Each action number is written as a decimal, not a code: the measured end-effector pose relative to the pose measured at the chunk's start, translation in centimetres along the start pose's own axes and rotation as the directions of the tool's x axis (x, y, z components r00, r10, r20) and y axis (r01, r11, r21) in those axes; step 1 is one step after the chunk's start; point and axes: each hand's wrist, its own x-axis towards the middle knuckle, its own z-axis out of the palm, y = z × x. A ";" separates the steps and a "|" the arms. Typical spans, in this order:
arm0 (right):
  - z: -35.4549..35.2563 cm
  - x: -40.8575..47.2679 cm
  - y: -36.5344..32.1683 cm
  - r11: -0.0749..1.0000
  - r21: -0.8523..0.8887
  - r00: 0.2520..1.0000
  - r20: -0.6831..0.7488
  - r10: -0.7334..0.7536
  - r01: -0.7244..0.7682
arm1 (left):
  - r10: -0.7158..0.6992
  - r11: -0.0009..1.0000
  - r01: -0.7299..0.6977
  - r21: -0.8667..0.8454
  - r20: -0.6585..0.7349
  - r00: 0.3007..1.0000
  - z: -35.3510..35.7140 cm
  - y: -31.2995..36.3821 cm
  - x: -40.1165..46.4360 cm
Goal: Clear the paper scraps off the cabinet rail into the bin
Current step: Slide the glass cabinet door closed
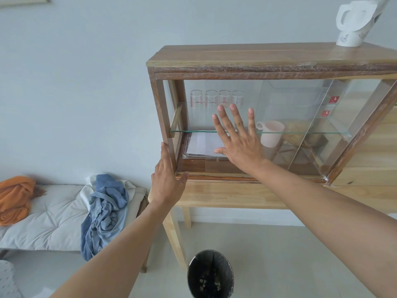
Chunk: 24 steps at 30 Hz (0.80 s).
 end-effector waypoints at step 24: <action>-0.2 4.7 -6.4 0.995 0.096 0.999 -0.033 -0.031 0.034 | 0.020 0.999 -0.022 0.035 0.050 0.999 -0.7 -0.2 0.1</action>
